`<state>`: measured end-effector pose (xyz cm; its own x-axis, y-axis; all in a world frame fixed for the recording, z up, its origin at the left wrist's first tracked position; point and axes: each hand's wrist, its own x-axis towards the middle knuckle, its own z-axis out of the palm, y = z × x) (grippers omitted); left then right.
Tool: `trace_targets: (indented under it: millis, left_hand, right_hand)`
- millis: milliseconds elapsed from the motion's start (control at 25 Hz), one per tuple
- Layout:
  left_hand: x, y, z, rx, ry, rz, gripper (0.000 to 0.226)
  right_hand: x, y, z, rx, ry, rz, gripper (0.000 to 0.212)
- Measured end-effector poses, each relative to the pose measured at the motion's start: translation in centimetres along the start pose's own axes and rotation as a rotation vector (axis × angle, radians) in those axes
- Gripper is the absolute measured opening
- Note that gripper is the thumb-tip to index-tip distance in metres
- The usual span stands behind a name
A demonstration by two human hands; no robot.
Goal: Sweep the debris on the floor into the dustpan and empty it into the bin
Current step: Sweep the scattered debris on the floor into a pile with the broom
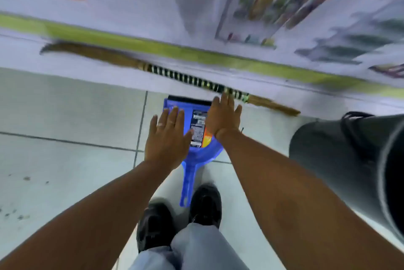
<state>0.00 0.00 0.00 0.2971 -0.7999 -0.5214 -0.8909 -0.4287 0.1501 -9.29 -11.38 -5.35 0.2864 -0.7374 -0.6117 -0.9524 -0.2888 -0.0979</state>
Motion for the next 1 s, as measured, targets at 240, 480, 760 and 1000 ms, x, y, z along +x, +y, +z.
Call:
trace_targets:
  millis: [240,480,760,1000]
  left_hand:
    - [5.7,-3.1,7.9,0.036,0.112,0.076,0.063]
    - [4.2,-3.8,7.3,0.033,0.082,0.040,0.064]
    - [-7.4,-1.2,-4.0,-0.045,0.094,-0.039,0.057]
    - [-21.0,-2.6,-13.0,-0.212,0.025,-0.282,0.054]
  right_hand:
    - [11.2,-0.9,5.4,-0.119,0.152,0.017,0.051]
    - [9.0,-1.8,3.1,-0.331,0.284,-0.072,0.041]
    - [-8.5,-4.7,-7.7,-0.222,0.084,-0.224,0.038]
    - [-22.6,-10.4,-16.5,-0.078,-0.415,-0.210,0.055]
